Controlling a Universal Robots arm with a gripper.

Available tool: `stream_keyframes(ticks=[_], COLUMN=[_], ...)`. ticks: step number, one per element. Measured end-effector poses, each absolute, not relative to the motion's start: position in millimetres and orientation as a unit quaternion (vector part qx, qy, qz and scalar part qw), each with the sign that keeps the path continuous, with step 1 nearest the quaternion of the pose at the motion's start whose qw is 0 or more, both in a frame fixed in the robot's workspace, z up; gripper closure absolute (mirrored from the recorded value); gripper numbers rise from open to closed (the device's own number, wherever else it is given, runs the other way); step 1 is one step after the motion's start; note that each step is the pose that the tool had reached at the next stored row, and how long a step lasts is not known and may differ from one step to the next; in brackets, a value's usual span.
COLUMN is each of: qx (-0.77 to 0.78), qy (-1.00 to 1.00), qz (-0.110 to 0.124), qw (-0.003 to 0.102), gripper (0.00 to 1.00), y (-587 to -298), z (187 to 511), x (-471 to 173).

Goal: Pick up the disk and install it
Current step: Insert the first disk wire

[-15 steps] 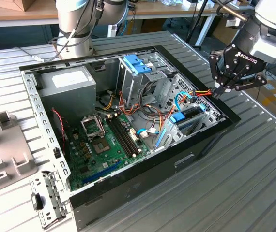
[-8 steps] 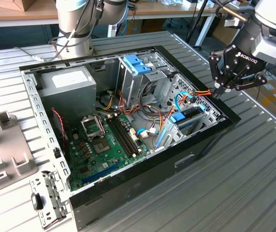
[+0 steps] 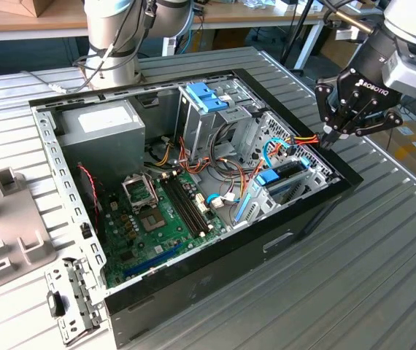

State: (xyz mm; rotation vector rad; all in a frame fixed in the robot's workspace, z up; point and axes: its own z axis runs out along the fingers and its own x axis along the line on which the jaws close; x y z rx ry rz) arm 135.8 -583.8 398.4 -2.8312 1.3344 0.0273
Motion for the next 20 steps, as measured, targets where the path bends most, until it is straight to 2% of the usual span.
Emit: stream_keyframes(ticks=[9, 10, 20], qx=[-0.930, -0.931, -0.931], qy=[0.368, 0.366, 0.366], qz=[0.009, 0.009, 0.009], qw=[0.005, 0.005, 0.005], gripper=[0.89, 0.58, 0.58], y=[-583.8, -583.8, -583.8], z=[398.4, 398.4, 397.6], x=[135.8, 135.9, 155.0])
